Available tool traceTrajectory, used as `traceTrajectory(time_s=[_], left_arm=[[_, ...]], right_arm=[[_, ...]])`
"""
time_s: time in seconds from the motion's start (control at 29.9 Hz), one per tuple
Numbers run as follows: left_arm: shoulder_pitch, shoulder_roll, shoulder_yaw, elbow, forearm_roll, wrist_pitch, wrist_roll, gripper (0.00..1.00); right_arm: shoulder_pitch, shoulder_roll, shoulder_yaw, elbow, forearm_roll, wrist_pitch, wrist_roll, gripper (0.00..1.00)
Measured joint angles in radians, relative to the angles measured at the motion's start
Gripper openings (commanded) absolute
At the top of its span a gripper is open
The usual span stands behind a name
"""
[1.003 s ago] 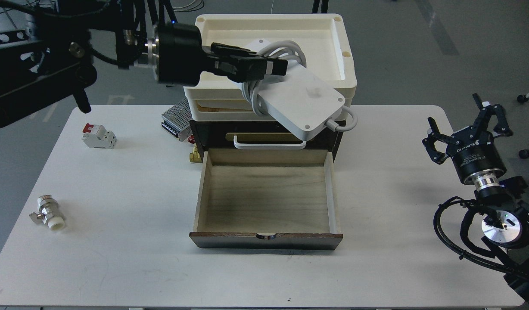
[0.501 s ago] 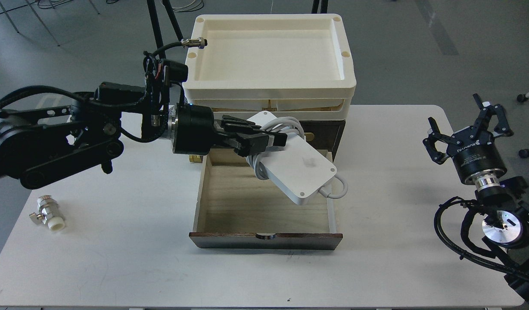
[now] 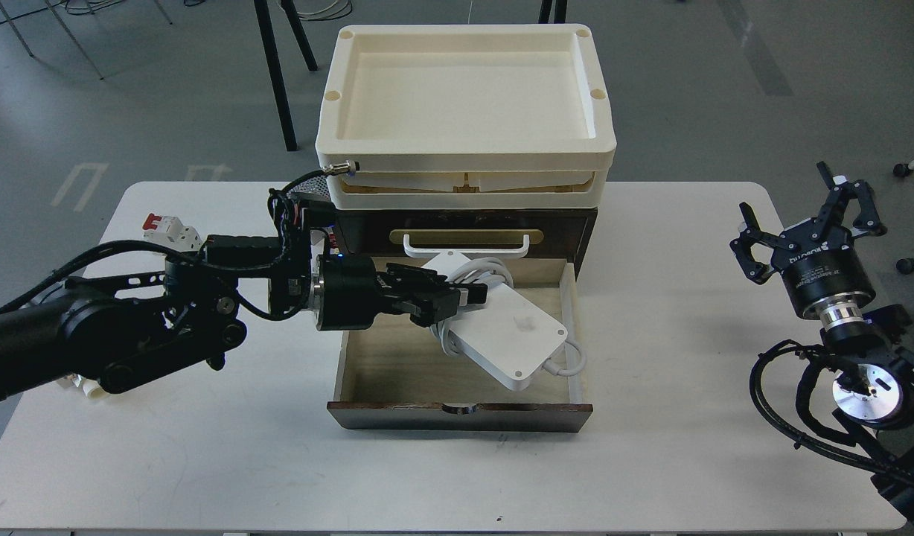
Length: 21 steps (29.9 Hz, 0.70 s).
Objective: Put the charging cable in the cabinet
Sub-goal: 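Lower the held adapter with the left gripper into the open drawer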
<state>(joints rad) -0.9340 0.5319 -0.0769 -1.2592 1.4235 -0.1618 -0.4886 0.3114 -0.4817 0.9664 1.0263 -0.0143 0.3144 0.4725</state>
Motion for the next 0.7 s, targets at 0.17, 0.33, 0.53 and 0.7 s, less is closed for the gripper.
traceTrajectory(time_s=[0.17, 0.33, 0.53, 0.7], left_arm=[[0.039, -0.014, -0.001, 0.044, -0.004, 0.032, 0.0, 0.07], [0.056, -0.06, 0.0, 0.072, -0.007, 0.057, 0.0, 0.07], [0.064, -0.111, -0.004, 0.135, -0.01, 0.077, 0.0, 0.07], [0.096, -0.157, -0.002, 0.226, -0.011, 0.098, 0.0, 0.07]], right_arm=[[0.0, 0.0, 0.0, 0.0, 0.0, 0.0, 0.0, 0.99], [0.0, 0.0, 0.0, 0.0, 0.0, 0.0, 0.0, 0.99], [0.0, 0.0, 0.0, 0.0, 0.0, 0.0, 0.0, 0.99], [0.0, 0.0, 0.0, 0.0, 0.0, 0.0, 0.0, 0.99]])
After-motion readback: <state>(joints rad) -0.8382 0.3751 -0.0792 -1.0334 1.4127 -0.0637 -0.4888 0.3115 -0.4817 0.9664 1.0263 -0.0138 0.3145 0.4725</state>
